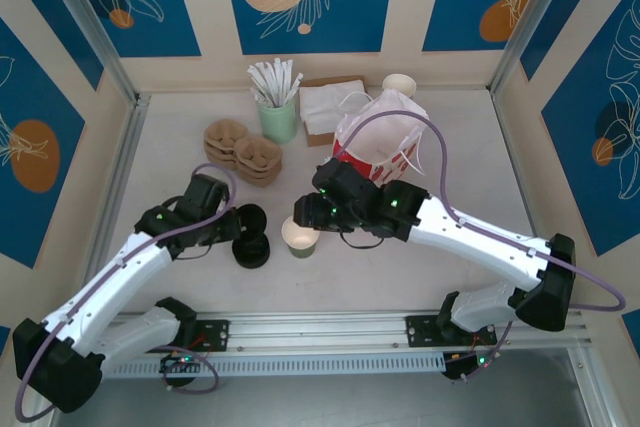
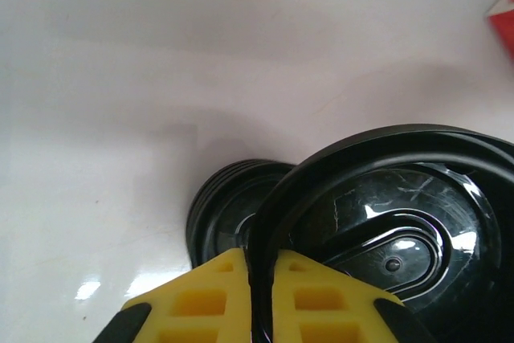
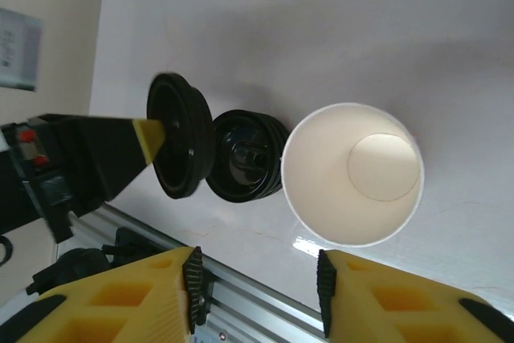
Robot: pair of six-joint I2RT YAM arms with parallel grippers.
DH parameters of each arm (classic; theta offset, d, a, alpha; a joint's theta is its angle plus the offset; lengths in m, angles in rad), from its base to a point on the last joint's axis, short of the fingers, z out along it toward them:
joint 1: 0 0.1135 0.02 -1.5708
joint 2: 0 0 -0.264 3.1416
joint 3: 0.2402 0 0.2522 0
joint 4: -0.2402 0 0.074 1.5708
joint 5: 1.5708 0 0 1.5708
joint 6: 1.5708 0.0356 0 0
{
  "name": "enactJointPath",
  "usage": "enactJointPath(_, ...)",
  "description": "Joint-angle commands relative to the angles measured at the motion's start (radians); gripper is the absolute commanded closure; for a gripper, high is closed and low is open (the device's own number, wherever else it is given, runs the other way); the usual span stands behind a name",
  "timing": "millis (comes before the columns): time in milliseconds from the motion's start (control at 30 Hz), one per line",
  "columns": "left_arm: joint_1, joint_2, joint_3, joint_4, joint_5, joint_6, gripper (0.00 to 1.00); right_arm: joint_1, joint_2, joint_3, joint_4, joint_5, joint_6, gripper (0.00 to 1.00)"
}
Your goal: Pack the takeout coffee
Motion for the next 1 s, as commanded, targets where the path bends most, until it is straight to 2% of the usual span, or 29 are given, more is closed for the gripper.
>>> enactJointPath(0,-0.02,-0.035,0.075,-0.029,0.036,-0.037,0.92,0.011,0.024,0.064,0.018,-0.055,-0.031,0.53)
enactJointPath(200,-0.05,-0.023,0.157,-0.045,0.051,-0.063,0.93,0.03,0.06,0.132,0.009,-0.062,-0.077,0.51)
enactJointPath(300,-0.064,-0.017,0.181,-0.039,0.06,-0.065,0.93,0.033,0.084,0.171,-0.03,-0.035,-0.102,0.43)
enactJointPath(400,-0.076,-0.002,0.202,-0.043,0.069,-0.06,0.93,0.033,0.115,0.218,-0.06,-0.022,-0.132,0.41)
enactJointPath(800,-0.122,0.024,0.228,-0.034,0.075,-0.071,0.93,0.012,0.215,0.311,-0.105,-0.042,-0.171,0.41)
enactJointPath(967,-0.128,0.047,0.237,-0.044,0.074,-0.051,0.93,-0.001,0.223,0.311,-0.096,-0.052,-0.171,0.47)
